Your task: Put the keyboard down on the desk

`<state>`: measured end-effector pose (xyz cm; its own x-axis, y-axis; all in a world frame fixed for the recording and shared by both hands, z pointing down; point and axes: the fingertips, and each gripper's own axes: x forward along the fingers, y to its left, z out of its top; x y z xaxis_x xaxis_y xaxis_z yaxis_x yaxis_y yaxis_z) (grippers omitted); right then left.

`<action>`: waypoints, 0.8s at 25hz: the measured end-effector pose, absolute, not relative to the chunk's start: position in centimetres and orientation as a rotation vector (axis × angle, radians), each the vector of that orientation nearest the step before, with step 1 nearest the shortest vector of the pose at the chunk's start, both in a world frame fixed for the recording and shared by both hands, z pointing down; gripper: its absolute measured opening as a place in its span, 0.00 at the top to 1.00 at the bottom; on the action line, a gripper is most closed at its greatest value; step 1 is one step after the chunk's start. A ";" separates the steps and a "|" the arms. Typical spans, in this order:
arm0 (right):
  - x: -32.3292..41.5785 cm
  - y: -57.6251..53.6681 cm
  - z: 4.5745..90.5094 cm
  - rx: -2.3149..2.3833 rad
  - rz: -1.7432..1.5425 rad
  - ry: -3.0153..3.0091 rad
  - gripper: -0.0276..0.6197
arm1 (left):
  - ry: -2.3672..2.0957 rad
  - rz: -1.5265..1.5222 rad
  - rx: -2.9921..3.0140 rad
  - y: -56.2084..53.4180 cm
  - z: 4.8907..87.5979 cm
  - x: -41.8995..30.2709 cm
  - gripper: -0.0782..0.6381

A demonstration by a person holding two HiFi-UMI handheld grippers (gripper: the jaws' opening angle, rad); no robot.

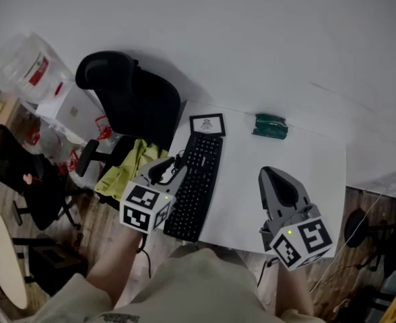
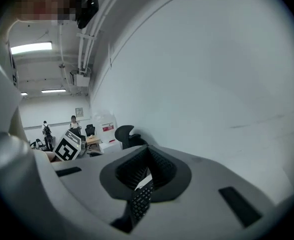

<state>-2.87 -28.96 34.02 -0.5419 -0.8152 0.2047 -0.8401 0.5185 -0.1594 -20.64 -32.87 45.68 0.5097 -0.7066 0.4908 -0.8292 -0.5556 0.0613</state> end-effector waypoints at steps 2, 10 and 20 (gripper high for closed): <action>-2.9 -28.3 31.8 1.464 0.302 -2.673 0.92 | -1.301 0.545 2.537 -32.4 42.7 -20.2 0.70; -1.0 -26.2 26.2 1.625 0.101 -2.690 0.92 | -1.267 0.290 2.750 -30.1 33.3 -17.9 0.76; -0.6 -24.0 24.0 1.633 0.044 -2.706 0.92 | -1.344 0.170 2.866 -27.3 27.8 -17.5 0.80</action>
